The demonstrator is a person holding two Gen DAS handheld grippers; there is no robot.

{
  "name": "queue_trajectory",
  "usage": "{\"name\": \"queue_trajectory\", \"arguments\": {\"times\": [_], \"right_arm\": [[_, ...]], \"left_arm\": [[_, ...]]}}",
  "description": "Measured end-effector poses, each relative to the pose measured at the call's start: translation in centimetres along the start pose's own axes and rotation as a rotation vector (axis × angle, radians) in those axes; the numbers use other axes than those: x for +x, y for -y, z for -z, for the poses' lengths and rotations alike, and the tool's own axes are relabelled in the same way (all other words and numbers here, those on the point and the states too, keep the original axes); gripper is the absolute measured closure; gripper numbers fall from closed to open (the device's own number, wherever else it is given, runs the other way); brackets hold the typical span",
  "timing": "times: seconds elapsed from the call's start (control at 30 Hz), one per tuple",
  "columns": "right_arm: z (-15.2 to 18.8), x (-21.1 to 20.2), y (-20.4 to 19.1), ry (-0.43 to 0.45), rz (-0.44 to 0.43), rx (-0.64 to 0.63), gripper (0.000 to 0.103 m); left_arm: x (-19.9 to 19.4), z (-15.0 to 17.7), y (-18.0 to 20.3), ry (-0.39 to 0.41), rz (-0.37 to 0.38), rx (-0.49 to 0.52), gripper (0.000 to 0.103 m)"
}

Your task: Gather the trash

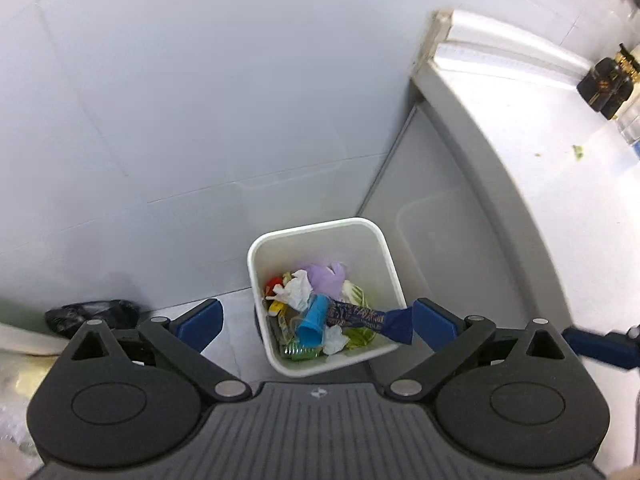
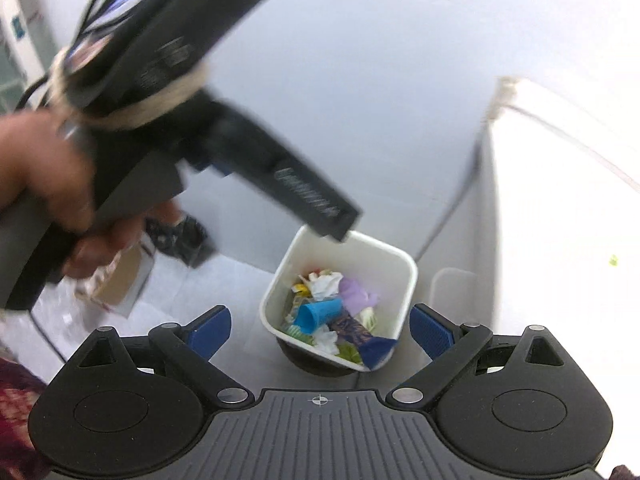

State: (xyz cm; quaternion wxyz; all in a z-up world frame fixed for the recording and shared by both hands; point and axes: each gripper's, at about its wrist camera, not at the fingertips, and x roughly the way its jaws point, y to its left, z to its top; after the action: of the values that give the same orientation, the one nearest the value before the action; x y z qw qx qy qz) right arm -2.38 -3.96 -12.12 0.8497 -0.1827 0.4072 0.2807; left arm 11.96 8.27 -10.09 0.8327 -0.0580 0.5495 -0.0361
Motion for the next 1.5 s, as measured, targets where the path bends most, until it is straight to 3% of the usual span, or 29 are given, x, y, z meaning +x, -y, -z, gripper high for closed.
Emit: {"name": "queue_trajectory", "arguments": {"times": [0.3,0.5,0.7,1.03,1.5], "right_arm": [[0.5,-7.3,4.0,0.027,0.104,0.252,0.003],[1.3,-10.7,5.7,0.011,0.117,0.419,0.002],[1.9,-12.4,7.3,0.029,0.174,0.478,0.002],[2.7,-13.1,9.0,0.037,0.21,0.517,0.002],[3.1,-13.2,10.4,0.052,0.205,0.543,0.002]], "left_arm": [[-6.5,1.3,2.8,-0.012,0.013,-0.007,0.001],[-8.5,2.2,4.3,-0.016,-0.065,0.009,0.001],[-9.2,2.9,4.5,-0.048,-0.122,-0.009,0.001],[-9.8,2.9,5.2,-0.065,-0.126,-0.066,0.001],[-9.7,2.6,6.4,-0.074,-0.134,-0.068,0.001]]}}
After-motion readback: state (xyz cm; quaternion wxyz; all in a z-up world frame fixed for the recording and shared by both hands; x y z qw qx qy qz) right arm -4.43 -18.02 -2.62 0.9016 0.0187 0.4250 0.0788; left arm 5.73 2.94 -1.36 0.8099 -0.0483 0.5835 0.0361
